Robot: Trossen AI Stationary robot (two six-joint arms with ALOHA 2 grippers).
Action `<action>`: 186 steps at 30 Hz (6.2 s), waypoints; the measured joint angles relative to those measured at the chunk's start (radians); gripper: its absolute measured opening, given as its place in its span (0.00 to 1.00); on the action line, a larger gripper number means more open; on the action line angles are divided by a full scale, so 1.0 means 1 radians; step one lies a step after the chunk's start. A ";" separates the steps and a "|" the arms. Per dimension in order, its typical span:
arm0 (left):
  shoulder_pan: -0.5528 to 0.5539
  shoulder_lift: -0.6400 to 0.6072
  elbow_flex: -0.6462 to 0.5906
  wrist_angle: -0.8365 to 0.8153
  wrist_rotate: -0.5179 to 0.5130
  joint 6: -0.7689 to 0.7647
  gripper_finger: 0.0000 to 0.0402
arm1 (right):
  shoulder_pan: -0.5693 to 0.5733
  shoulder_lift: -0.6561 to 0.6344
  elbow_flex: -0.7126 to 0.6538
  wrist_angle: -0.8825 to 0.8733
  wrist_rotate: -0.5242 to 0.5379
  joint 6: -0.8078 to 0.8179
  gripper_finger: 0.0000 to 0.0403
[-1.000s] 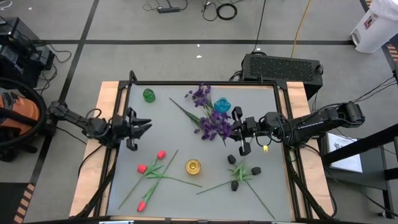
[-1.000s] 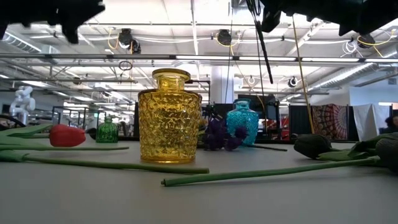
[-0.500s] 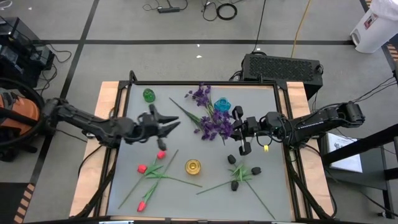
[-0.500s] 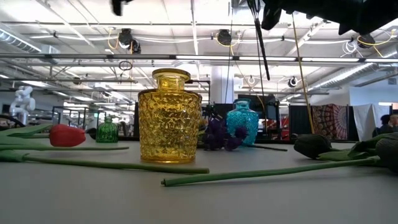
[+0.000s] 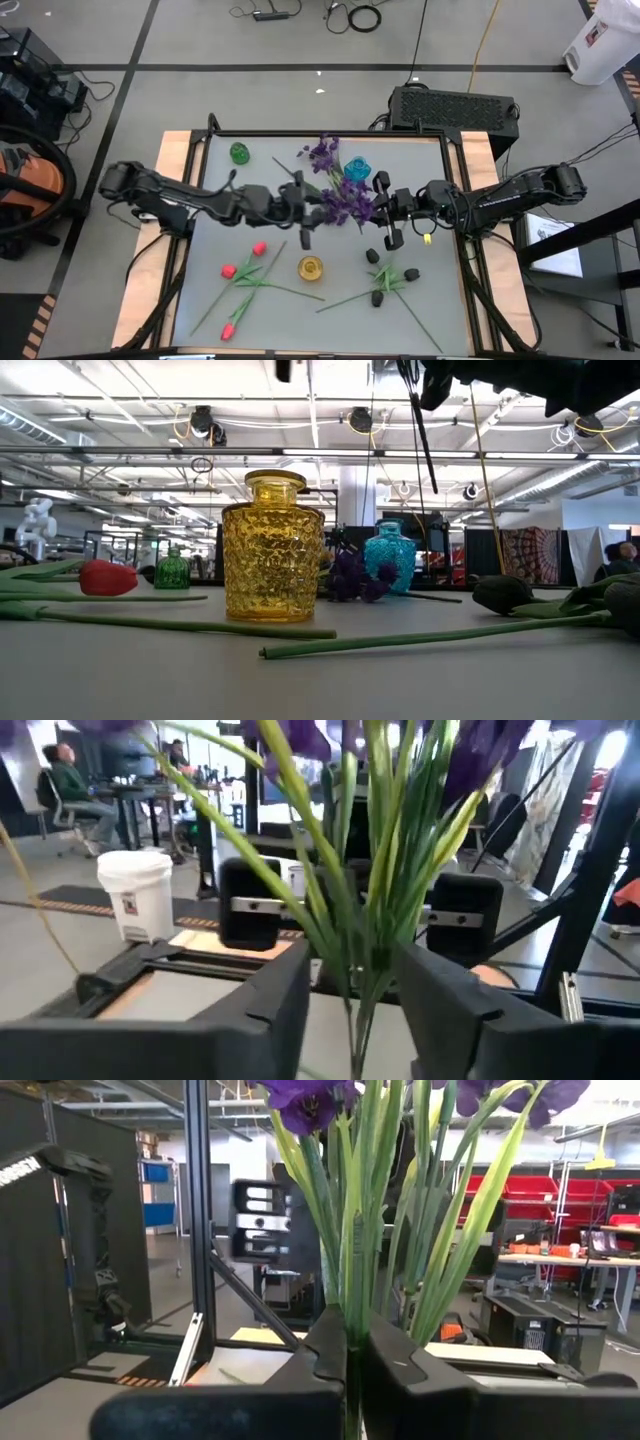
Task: Sort flowers into vase by color
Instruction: Put the bottom left violet flower into the yellow vase, then put the bottom violet flower into the yellow vase
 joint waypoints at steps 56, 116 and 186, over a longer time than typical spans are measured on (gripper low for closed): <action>0.027 0.128 0.138 -0.017 0.040 0.050 0.02 | 0.000 0.000 0.000 -0.041 0.003 0.019 0.21; -0.352 -0.081 0.137 -0.464 -0.249 0.016 0.03 | 0.033 -0.364 0.000 -0.695 0.009 0.091 0.25; -0.369 -0.129 0.137 -1.396 -0.200 -0.318 0.40 | 0.072 -0.363 0.000 -0.724 0.009 0.090 0.25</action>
